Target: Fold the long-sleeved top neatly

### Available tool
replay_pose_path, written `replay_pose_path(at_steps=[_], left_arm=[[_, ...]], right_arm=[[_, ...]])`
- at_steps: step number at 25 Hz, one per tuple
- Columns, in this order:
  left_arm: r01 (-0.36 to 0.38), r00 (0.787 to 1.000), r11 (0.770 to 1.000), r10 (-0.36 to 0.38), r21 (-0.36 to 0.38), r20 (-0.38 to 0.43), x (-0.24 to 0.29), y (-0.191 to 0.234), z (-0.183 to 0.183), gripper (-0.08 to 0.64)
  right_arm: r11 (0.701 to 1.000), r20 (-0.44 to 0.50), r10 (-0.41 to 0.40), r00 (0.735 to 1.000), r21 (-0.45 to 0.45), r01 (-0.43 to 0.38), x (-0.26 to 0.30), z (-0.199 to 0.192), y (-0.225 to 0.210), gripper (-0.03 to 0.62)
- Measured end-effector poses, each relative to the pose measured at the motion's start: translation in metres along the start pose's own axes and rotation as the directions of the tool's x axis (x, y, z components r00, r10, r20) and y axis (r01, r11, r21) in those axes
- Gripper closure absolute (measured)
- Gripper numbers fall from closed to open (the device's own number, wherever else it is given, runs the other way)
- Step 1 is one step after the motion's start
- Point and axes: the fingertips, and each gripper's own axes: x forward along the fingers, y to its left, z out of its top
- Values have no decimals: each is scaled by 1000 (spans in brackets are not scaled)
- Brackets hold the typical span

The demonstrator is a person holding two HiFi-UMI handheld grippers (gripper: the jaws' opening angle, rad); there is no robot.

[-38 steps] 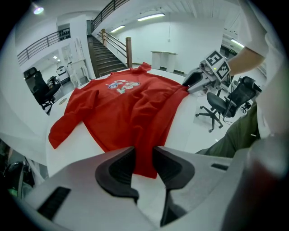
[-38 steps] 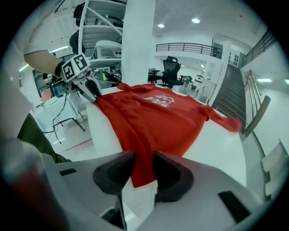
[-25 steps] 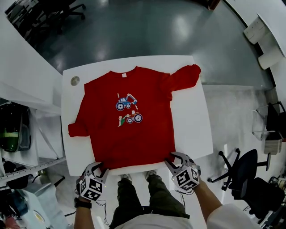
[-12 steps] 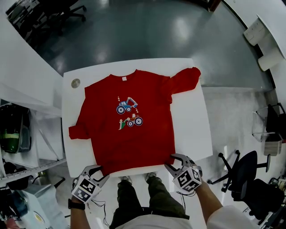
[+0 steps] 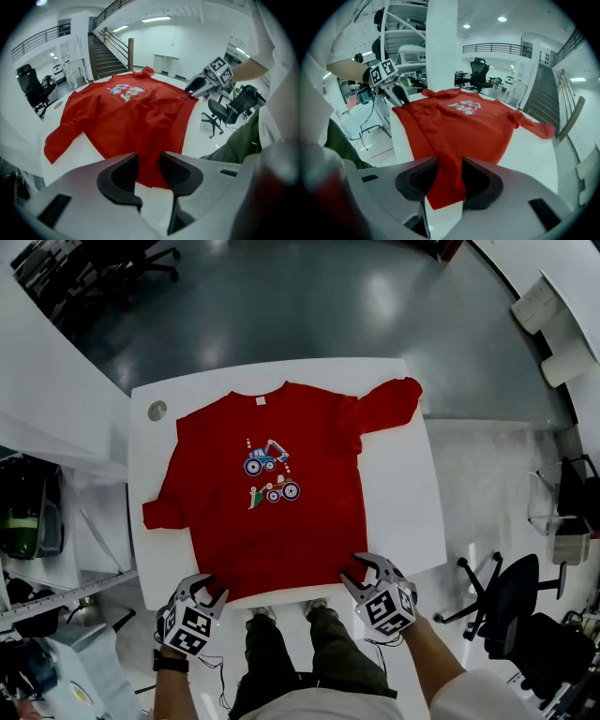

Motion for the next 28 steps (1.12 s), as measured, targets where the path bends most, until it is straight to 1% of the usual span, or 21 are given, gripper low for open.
replay_pose_path(at_steps=[2,6,13,19,22,25,28], left_arm=[[-3,1000,999,5,42,-26,5,-3,-3,413],[3,1000,998,-1,56,-30,7,-5,-5,414],[40,996,992,-31,116,-79,3,1,-15,414],[60,996,993,-52,104,-70,4,3,-18,413],[67,995,994,-61,91,-74,4,3,-16,413],[74,995,995,-70,68,-65,4,3,-13,410],[73,996,995,-69,64,-56,-2,4,-8,407]], right_arm=[[999,-20,3,1000,-33,-3,7,-5,4,422],[996,-20,-6,1000,-86,5,8,-7,6,423],[996,-46,40,998,-83,-43,6,-14,5,419],[996,-43,51,998,-77,-55,5,-16,4,417],[995,-57,61,996,-71,-65,7,-16,3,414],[996,-69,66,995,-57,-70,8,-9,1,388],[997,-53,60,997,-43,-62,5,2,-1,385]])
